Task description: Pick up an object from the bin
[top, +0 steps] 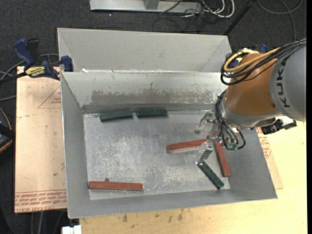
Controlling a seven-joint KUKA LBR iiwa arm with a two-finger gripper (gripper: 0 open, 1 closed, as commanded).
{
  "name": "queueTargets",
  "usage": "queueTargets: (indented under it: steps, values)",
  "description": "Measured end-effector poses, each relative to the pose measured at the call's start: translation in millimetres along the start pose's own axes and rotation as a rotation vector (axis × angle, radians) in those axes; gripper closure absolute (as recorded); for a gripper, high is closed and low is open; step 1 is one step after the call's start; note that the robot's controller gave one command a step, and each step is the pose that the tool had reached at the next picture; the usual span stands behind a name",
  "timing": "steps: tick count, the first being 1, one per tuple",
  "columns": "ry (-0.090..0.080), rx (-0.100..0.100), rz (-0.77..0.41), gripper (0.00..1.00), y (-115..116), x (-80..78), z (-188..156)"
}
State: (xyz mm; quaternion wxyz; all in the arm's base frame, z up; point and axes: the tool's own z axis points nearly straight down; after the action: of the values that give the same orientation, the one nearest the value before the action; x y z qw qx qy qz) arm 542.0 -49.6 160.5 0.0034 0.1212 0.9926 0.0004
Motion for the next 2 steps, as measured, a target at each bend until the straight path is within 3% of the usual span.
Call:
queueTargets:
  steps: [1,2]
  values:
    - [0.005,0.001,-0.091,1.00,8.0,-47.9,60.8]
    - [0.005,0.001,-0.091,1.00,8.0,-47.9,60.8]
